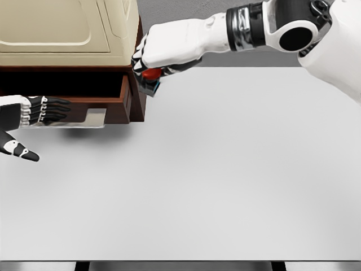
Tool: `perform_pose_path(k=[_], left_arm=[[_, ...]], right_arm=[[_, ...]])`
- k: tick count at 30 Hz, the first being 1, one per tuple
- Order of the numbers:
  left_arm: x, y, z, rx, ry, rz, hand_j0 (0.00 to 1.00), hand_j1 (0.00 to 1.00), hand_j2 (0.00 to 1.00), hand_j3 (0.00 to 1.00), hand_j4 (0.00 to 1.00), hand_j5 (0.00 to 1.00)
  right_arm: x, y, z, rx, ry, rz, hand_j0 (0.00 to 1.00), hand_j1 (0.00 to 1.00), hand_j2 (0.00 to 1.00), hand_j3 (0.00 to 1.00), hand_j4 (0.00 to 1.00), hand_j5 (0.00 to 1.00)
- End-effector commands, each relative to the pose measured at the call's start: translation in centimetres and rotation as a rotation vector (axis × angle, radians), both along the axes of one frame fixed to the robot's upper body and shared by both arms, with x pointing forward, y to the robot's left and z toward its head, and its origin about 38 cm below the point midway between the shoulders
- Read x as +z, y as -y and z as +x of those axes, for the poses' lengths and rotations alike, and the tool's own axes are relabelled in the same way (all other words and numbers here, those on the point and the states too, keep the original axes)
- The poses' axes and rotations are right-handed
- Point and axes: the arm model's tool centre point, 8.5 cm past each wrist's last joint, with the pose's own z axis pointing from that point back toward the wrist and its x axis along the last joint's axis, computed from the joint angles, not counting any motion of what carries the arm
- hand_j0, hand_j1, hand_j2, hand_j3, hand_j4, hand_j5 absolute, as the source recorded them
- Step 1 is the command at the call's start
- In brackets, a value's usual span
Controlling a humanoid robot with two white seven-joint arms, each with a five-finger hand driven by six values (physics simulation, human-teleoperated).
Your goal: Open the cabinet drawer with left arm, and place a switch into the drawer with right arm
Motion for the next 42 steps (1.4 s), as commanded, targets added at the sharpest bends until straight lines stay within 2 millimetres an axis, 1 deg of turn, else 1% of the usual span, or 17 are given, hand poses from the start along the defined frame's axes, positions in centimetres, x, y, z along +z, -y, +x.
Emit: perform_pose_path(k=[1,8,15,22,29,31,33,36,42], left_arm=[[-0.9,-0.3,-0.2,-0.007,-0.006,0.053,1.00,1.00,1.00,1.00,1.00,1.00],[-0.3,-0.3,0.0,0.006,-0.013,0.036,1.00,1.00,1.00,1.00,1.00,1.00],[-0.7,-0.3,0.0,0.025,-0.053,0.037,1.00,1.00,1.00,1.00,1.00,1.00],[-0.8,-0.2,0.0,0.023,-0.056,0.031,1.00,1.00,1.00,1.00,1.00,1.00],[-0.8,-0.2,0.0,0.022,-0.056,0.031,1.00,1.00,1.00,1.00,1.00,1.00],[-0.8,-0.2,0.0,0.022,-0.056,0.031,1.00,1.00,1.00,1.00,1.00,1.00],[-0.7,-0.3,0.0,0.024,-0.054,0.033,1.00,1.00,1.00,1.00,1.00,1.00],[-0.5,-0.4,0.0,0.027,-0.050,0.033,1.00,1.00,1.00,1.00,1.00,1.00],[-0.5,-0.4,0.0,0.027,-0.050,0.033,1.00,1.00,1.00,1.00,1.00,1.00]], right_arm=[[0.0,-0.7,-0.2,0.013,-0.006,0.009,0.48,0.48,0.48,0.48,0.48,0.48],[0.5,-1.6,-0.5,0.035,0.003,0.012,0.48,0.48,0.48,0.48,0.48,0.48],[0.7,-3.1,-1.0,0.065,0.007,0.013,0.48,0.48,0.48,0.48,0.48,0.48],[1.3,-4.5,-1.5,0.095,0.017,0.019,0.48,0.48,0.48,0.48,0.48,0.48],[1.7,-6.0,-0.3,0.075,0.003,0.029,0.48,0.48,0.48,0.48,0.48,0.48],[1.4,-6.3,0.1,0.067,-0.008,0.029,0.48,0.48,0.48,0.48,0.48,0.48],[1.5,-6.2,0.6,0.049,-0.012,0.029,0.48,0.48,0.48,0.48,0.48,0.48],[1.6,-7.3,0.9,0.049,-0.022,0.034,0.48,0.48,0.48,0.48,0.48,0.48],[1.1,-8.3,1.5,0.038,-0.038,0.024,0.48,0.48,0.48,0.48,0.48,0.48]])
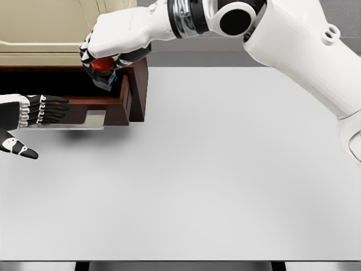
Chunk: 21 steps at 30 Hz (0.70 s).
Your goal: Open the cabinet drawer with left arm, and place a switch into the drawer with right arm
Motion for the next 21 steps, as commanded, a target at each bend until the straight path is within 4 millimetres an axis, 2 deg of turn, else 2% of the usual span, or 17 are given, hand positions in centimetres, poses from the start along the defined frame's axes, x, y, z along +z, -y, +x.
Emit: perform_pose_path(k=[1,7,18,20,21], left_arm=[[-0.7,-0.3,-0.1,-0.005,0.000,0.048,1.00,1.00,1.00,1.00,1.00,1.00],[-0.7,-0.3,-0.1,-0.005,0.000,0.048,1.00,1.00,1.00,1.00,1.00,1.00],[-0.7,-0.3,-0.1,-0.005,0.002,0.047,1.00,1.00,1.00,1.00,1.00,1.00],[-0.7,-0.3,-0.1,-0.005,0.000,0.048,1.00,1.00,1.00,1.00,1.00,1.00],[-0.7,-0.3,-0.1,-0.005,0.000,0.048,1.00,1.00,1.00,1.00,1.00,1.00]], right_arm=[[-0.3,-0.2,0.3,-0.011,-0.015,0.001,0.48,0.48,0.48,0.48,0.48,0.48],[-0.4,-1.2,1.5,-0.045,-0.015,-0.013,0.48,0.48,0.48,0.48,0.48,0.48],[-1.2,-2.5,1.3,-0.036,-0.020,-0.035,0.51,0.51,0.51,0.51,0.51,0.51],[-1.3,-2.2,1.9,-0.056,-0.028,-0.037,0.62,0.62,0.62,0.62,0.62,0.62],[-1.5,-2.6,1.9,-0.055,-0.034,-0.036,0.81,0.81,0.81,0.81,0.81,0.81]])
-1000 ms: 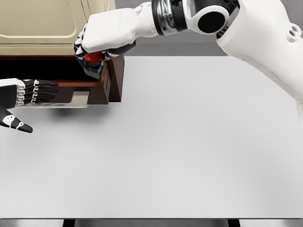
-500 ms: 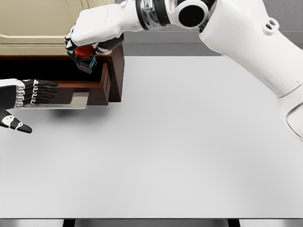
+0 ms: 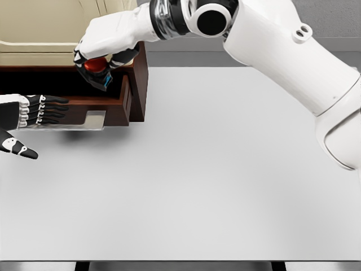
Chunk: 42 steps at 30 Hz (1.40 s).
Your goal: Open the cabinet drawer with left arm, and place a switch into the drawer with right arm
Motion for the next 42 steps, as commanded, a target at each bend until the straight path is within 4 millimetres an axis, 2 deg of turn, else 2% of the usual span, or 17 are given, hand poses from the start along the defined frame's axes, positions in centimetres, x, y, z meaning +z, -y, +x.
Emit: perform_pose_path(k=[1,10,12,15,19,21,25,29,32,34,36,38,40,42], left_arm=[[-0.7,-0.2,-0.1,-0.006,-0.003,0.042,1.00,1.00,1.00,1.00,1.00,1.00],[-0.6,-0.3,-0.1,-0.005,0.000,0.042,1.00,1.00,1.00,1.00,1.00,1.00],[-0.5,-0.3,-0.1,-0.005,0.001,0.042,1.00,1.00,1.00,1.00,1.00,1.00],[0.0,-0.3,0.0,-0.003,0.018,0.044,1.00,1.00,1.00,1.00,1.00,1.00],[1.3,-0.8,0.0,0.011,0.051,0.050,1.00,1.00,1.00,1.00,1.00,1.00],[2.2,-0.9,0.2,0.014,0.077,0.049,1.00,1.00,1.00,1.00,1.00,1.00],[3.8,-0.5,0.6,0.004,0.126,0.036,1.00,1.00,1.00,1.00,1.00,1.00],[4.9,1.6,1.3,-0.094,0.270,-0.049,1.00,1.00,1.00,1.00,1.00,1.00],[5.1,2.7,1.6,-0.132,0.311,-0.085,1.00,1.00,1.00,1.00,1.00,1.00],[5.2,5.0,2.1,-0.213,0.395,-0.168,1.00,1.00,1.00,1.00,1.00,1.00],[4.9,6.6,2.4,-0.257,0.418,-0.218,1.00,1.00,1.00,1.00,1.00,1.00],[4.2,8.8,2.9,-0.302,0.414,-0.266,1.00,1.00,1.00,1.00,1.00,1.00],[3.7,10.2,3.2,-0.329,0.408,-0.293,1.00,1.00,1.00,1.00,1.00,1.00],[3.5,10.6,3.2,-0.338,0.406,-0.302,1.00,1.00,1.00,1.00,1.00,1.00]], right_arm=[[-0.1,-0.2,0.3,-0.010,-0.012,0.005,1.00,1.00,1.00,1.00,1.00,1.00],[0.3,-0.2,-0.1,0.003,-0.005,0.012,1.00,1.00,1.00,1.00,1.00,1.00],[0.8,-0.2,-0.9,0.030,0.004,0.026,1.00,1.00,1.00,1.00,1.00,1.00],[1.7,4.9,-0.2,-0.013,-0.022,0.075,1.00,1.00,1.00,1.00,1.00,1.00],[0.9,12.6,0.0,-0.094,-0.056,0.101,1.00,1.00,1.00,1.00,1.00,1.00],[0.4,16.0,-0.8,-0.124,-0.048,0.090,1.00,1.00,1.00,1.00,1.00,1.00],[-2.5,22.0,-0.8,-0.237,-0.089,0.046,1.00,1.00,1.00,1.00,1.00,1.00],[-7.7,28.8,-0.9,-0.393,-0.195,-0.005,1.00,1.00,1.00,1.00,1.00,1.00],[-9.6,32.1,-0.4,-0.487,-0.238,-0.021,1.00,1.00,1.00,1.00,1.00,1.00],[-11.1,33.6,0.0,-0.538,-0.272,-0.028,1.00,1.00,1.00,1.00,1.00,1.00],[-11.4,34.9,0.4,-0.580,-0.281,-0.025,1.00,1.00,1.00,1.00,1.00,1.00],[-11.9,35.3,0.4,-0.593,-0.291,-0.032,1.00,1.00,1.00,1.00,1.00,1.00],[-12.1,36.1,0.7,-0.621,-0.299,-0.033,1.00,1.00,1.00,1.00,1.00,1.00],[-12.3,36.3,0.6,-0.625,-0.302,-0.034,1.00,1.00,1.00,1.00,1.00,1.00]])
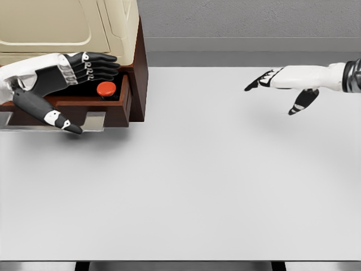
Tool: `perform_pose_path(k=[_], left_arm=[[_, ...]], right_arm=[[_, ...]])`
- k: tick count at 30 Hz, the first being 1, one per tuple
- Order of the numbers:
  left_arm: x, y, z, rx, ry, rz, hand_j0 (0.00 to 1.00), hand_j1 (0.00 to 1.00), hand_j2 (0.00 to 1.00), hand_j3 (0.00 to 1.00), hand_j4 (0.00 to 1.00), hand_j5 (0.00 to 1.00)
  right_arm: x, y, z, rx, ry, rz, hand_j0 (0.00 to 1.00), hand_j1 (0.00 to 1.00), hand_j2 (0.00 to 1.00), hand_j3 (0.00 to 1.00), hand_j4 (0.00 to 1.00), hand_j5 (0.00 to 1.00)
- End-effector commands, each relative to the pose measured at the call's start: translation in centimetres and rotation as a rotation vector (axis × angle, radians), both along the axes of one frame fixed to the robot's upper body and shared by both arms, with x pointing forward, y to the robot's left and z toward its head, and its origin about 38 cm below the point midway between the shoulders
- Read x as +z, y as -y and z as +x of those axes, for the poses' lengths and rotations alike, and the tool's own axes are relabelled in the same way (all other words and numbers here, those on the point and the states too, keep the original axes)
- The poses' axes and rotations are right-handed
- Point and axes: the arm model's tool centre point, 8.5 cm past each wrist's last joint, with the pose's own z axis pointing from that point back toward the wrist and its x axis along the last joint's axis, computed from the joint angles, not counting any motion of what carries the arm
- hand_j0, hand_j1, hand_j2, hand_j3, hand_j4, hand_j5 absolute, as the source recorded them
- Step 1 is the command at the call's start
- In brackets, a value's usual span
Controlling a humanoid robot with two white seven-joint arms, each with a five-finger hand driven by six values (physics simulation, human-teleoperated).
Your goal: Open the cabinet drawer with left arm, and place a switch into the drawer with right arm
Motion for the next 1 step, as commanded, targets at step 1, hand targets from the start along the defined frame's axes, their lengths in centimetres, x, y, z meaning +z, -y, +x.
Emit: perform_pose_path(k=[1], left_arm=[[-0.27,1.74,0.27,-0.042,0.003,-0.037,1.00,1.00,1.00,1.00,1.00,1.00]], right_arm=[[-0.13,0.92,0.19,-0.031,-0.007,0.003,1.00,1.00,1.00,1.00,1.00,1.00]])
